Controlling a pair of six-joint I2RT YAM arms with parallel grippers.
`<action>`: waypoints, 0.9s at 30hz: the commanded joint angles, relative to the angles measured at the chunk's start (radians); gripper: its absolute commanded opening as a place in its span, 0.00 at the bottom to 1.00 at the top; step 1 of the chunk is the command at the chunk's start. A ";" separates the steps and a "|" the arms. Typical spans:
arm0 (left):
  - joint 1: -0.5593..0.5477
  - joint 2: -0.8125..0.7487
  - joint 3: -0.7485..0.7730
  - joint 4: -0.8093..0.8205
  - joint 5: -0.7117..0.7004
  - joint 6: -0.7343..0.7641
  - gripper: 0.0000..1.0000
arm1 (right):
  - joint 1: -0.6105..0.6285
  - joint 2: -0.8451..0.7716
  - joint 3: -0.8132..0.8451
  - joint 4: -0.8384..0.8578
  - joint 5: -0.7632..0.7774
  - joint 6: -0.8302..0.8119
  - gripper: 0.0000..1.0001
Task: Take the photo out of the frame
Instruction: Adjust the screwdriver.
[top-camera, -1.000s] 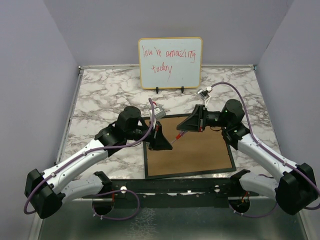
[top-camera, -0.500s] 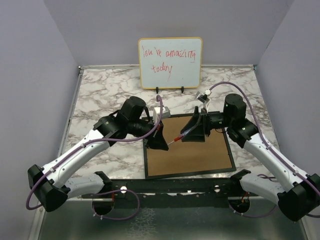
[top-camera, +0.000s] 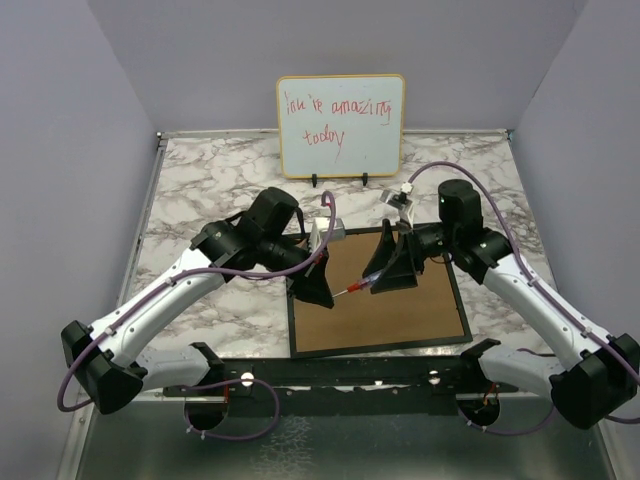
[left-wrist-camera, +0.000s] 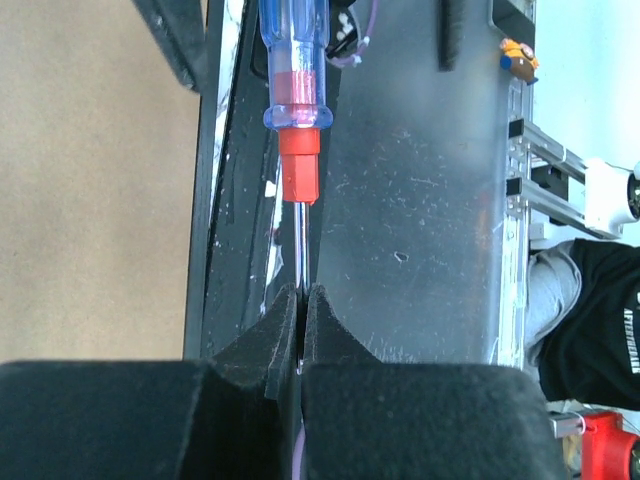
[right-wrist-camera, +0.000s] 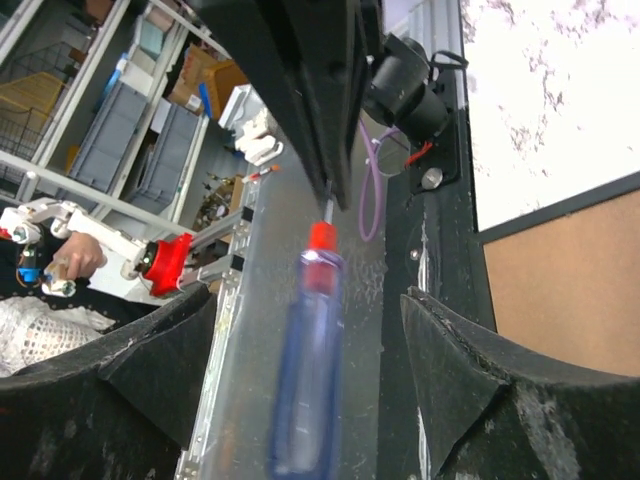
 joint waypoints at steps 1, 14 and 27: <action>0.002 0.026 0.038 -0.079 0.001 0.073 0.00 | -0.002 0.025 0.073 -0.101 -0.069 -0.084 0.77; 0.003 0.062 0.076 -0.092 -0.028 0.091 0.00 | 0.015 0.056 0.085 -0.212 -0.010 -0.173 0.71; 0.003 0.067 0.076 -0.078 -0.074 0.083 0.00 | 0.042 0.016 0.029 -0.050 0.067 -0.038 0.59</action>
